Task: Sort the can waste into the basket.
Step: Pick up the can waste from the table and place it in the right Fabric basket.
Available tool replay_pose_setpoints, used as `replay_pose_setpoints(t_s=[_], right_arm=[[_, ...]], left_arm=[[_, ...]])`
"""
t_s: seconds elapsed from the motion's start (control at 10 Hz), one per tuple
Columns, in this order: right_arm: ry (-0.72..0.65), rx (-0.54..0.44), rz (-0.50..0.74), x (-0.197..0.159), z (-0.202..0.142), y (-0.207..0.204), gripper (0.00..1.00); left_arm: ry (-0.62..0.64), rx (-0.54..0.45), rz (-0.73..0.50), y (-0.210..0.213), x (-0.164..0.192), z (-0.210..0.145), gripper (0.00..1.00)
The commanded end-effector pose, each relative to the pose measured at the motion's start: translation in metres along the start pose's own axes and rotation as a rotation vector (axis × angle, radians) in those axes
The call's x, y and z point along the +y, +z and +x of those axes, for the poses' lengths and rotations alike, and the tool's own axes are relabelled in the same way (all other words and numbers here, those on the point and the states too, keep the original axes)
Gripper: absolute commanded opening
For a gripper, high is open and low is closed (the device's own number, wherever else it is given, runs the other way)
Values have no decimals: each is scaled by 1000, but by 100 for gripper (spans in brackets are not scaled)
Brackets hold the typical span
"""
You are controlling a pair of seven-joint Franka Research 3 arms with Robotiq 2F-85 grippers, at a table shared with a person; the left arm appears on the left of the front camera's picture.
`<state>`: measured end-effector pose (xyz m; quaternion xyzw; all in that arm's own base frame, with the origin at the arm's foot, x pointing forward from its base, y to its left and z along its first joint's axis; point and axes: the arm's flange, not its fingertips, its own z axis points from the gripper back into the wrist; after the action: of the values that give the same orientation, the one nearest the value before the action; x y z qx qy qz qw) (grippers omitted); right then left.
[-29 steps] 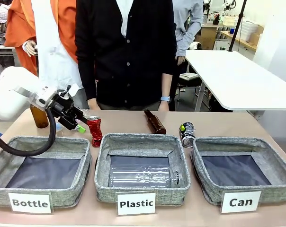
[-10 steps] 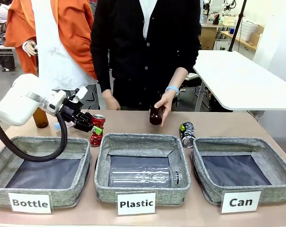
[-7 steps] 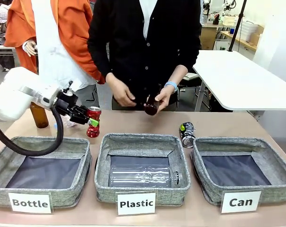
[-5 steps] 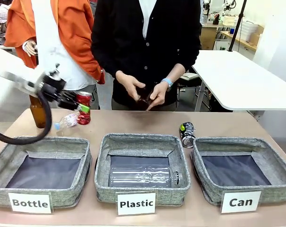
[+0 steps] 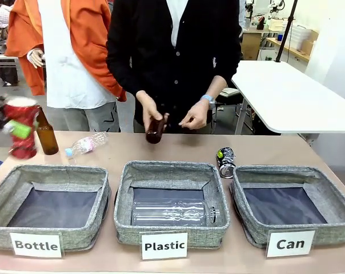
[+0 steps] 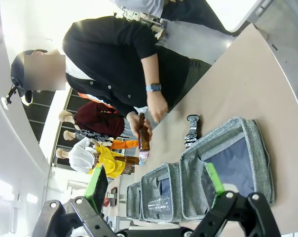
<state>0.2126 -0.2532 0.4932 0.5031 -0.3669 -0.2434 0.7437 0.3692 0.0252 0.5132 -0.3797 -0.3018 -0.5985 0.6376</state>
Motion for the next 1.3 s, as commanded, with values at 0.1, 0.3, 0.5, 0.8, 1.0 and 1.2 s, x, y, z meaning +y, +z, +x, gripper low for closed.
replay_pose_setpoints(t_s=[0.1,0.3,0.5,0.8,1.0,1.2], right_arm=[[26,-12,23,1,3,0,100],[26,-12,23,1,3,0,100],[26,-12,23,1,3,0,100],[26,-12,23,1,3,0,100],[26,-12,23,1,3,0,100],[26,-12,23,1,3,0,100]], left_arm=[[0,0,0,0,0,0,0],[-64,-125,10,71,-16,-23,27],[-18,-121,61,174,-57,-61,27],[69,-108,167,196,-80,-78,27],[67,-119,154,202,-65,-79,27],[82,-125,136,188,-50,-77,27]])
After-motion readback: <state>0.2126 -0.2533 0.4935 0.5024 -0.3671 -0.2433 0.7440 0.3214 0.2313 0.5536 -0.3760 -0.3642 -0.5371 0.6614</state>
